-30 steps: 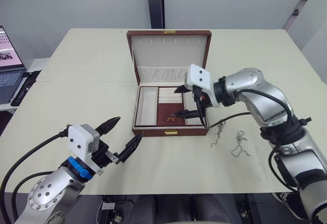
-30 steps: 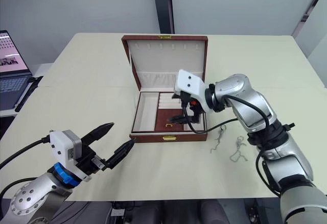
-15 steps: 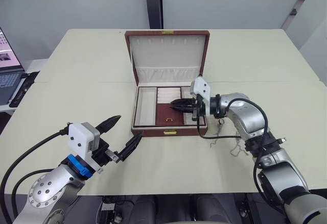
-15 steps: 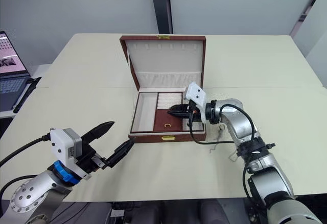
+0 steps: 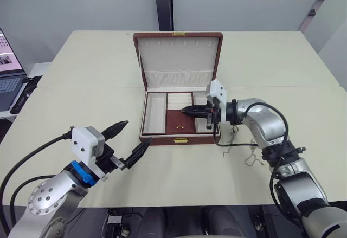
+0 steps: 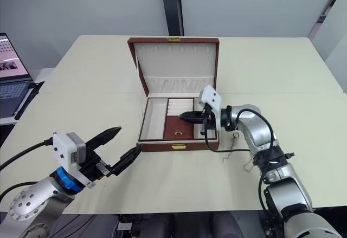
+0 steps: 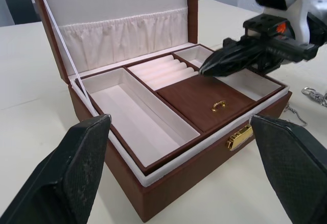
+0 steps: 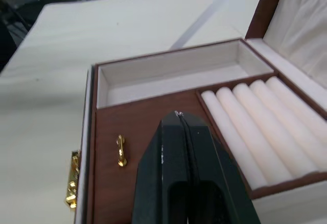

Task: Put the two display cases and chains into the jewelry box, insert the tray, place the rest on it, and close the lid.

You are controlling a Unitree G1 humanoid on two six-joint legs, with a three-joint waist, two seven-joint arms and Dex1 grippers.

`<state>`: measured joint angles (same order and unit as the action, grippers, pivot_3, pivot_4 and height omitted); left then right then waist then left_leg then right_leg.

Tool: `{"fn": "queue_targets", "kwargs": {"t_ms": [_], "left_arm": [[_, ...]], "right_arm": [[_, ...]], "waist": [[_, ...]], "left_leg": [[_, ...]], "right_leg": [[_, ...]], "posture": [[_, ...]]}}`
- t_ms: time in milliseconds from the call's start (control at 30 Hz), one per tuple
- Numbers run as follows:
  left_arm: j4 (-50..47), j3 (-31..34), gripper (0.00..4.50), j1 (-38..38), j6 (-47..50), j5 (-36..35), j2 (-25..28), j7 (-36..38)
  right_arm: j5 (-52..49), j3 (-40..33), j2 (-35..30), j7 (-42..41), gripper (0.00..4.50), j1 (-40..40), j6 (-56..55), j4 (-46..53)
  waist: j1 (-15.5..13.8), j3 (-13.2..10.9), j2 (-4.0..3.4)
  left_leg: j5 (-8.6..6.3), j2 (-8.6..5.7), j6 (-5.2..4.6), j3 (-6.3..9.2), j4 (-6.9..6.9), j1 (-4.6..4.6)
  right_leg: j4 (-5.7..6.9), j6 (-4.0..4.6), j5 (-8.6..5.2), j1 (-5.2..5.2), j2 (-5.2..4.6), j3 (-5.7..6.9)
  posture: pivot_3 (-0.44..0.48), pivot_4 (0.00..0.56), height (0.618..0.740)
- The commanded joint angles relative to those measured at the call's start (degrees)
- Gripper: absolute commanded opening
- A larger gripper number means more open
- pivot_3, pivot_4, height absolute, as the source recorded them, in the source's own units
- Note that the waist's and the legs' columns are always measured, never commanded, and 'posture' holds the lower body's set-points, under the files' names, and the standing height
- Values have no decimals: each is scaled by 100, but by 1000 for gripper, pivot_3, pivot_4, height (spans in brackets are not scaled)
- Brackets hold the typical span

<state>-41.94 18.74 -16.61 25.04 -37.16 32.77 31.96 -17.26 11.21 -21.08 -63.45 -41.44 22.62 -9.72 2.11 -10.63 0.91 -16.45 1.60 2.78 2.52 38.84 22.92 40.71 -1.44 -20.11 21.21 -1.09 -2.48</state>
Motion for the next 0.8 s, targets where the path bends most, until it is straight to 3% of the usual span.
{"fn": "queue_targets", "kwargs": {"t_ms": [33, 233, 533, 800], "left_arm": [[118, 422, 4500, 189, 371, -429, 282, -11], [892, 1153, 4500, 590, 803, -974, 963, 428], [2529, 1742, 4500, 719, 421, -373, 2009, 1691], [3905, 1713, 4500, 1162, -116, 194, 2371, 2351]], "right_arm": [[-391, -580, -346, 1, 391, -112, 287, 415], [-632, -1457, -1527, -126, 1799, 633, 399, 704], [-616, -2355, -2551, -115, 4453, 2187, 15, 905], [-587, -3193, -2687, 266, 4453, 3339, -292, 632]], "waist": [[-19, 0, 0], [-53, -1, 3], [23, -4, -2], [-14, -4, -2]], "left_leg": [[0, 0, 0, 0, 0, 0], [0, -4, -1, 7, 0, 5], [-1, 1, -1, -17, -8, -9], [-1, -1, -1, -23, -9, -6]], "right_leg": [[-2, 0, 0, 1, 0, 0], [-13, 0, 0, -5, -5, 6], [-8, 0, 0, -1, 6, 2], [-11, 0, 0, 0, 2, 1]], "posture": [[0, 150, 740], [0, 150, 740], [0, 150, 740], [0, 150, 740]]}}
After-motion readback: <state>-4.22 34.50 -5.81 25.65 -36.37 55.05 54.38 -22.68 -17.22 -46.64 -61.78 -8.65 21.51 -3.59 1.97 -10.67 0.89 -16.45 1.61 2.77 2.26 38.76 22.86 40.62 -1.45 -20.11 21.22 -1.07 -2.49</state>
